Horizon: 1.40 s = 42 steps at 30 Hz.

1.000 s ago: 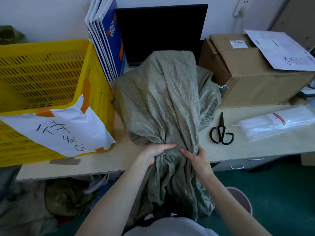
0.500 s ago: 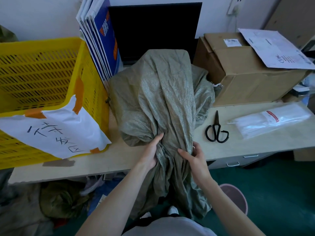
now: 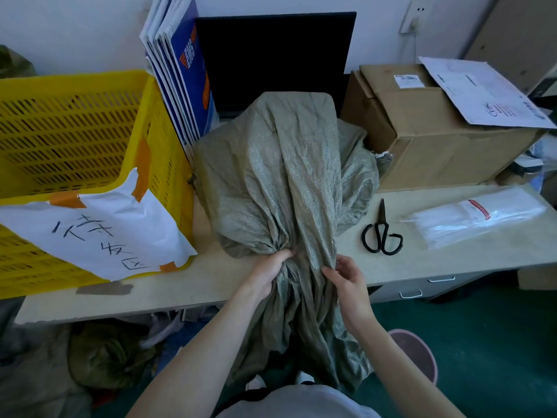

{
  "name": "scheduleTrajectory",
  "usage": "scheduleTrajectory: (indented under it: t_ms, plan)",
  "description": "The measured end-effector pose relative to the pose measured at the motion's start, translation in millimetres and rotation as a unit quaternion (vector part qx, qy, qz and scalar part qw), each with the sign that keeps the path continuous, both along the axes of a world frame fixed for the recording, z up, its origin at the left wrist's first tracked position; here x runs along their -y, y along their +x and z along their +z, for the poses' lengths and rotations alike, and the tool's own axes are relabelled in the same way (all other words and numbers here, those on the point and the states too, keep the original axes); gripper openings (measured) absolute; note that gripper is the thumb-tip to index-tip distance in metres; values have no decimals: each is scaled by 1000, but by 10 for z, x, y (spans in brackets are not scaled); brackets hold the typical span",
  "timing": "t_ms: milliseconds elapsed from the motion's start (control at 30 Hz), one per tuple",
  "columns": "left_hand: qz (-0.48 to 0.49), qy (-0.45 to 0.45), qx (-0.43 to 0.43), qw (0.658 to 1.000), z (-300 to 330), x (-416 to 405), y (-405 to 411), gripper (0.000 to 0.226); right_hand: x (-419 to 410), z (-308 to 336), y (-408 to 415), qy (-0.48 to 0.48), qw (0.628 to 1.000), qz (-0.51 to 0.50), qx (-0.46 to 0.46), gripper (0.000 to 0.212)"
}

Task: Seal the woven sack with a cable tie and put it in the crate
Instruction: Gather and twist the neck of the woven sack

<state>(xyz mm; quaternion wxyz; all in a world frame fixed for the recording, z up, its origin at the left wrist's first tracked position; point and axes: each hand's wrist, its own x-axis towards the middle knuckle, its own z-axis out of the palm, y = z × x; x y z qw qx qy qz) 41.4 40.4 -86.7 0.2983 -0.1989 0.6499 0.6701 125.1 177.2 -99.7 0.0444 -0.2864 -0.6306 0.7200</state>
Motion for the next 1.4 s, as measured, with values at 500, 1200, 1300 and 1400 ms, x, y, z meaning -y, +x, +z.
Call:
scheduleTrajectory:
  t_ms: [500,1200,1300,1400]
  plan:
    - [11,17,-10,1000,-74,-15,-69,65,180,-3,-22,42,998,29,-34,15]
    - [-19,-15,-58,998,34,-110,-119,13,109,-66,52,72,984,159,-33,32]
    - [-39,-21,-77,996,22,-118,-177,28,-29,-28,72,87,986,139,-26,30]
    - [-17,-24,-52,998,3,-118,-219,31,-220,19,49,123,986,115,-5,26]
